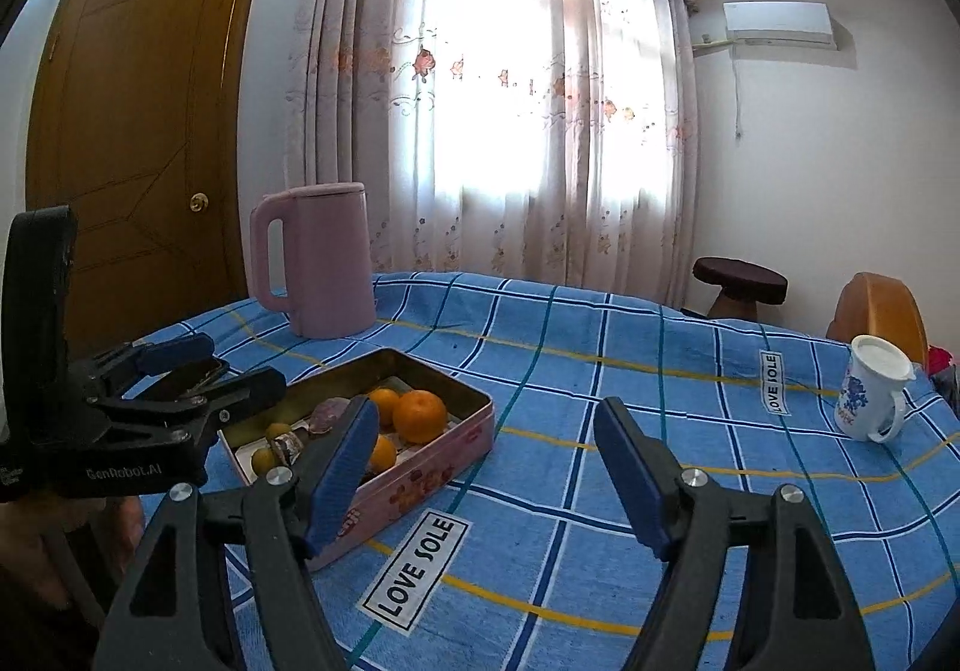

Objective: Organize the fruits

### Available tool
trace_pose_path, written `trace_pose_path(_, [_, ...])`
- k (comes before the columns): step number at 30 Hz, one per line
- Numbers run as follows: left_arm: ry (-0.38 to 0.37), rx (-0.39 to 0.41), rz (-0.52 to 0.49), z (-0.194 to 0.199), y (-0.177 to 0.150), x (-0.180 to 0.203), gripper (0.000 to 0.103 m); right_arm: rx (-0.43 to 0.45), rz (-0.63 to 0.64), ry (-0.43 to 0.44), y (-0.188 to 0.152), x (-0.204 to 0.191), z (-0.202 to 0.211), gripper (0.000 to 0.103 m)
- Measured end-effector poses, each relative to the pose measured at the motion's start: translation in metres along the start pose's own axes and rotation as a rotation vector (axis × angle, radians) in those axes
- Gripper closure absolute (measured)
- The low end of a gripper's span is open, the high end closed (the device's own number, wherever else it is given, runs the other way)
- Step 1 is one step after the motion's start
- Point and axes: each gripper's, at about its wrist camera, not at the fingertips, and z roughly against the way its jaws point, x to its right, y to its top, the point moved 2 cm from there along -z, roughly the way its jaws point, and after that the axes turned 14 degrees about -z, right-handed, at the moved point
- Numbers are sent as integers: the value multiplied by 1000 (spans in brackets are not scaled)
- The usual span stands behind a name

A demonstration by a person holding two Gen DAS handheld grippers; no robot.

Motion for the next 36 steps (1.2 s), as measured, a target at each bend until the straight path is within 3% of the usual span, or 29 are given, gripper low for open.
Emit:
trace_pose_path(22, [23,54,-64,19,16,20,0,92,-18,-55,18,25,32,25])
trace_pose_path(36, [-4,30,-65,15,16,29,0,94,-53,-88,15,44,35,24])
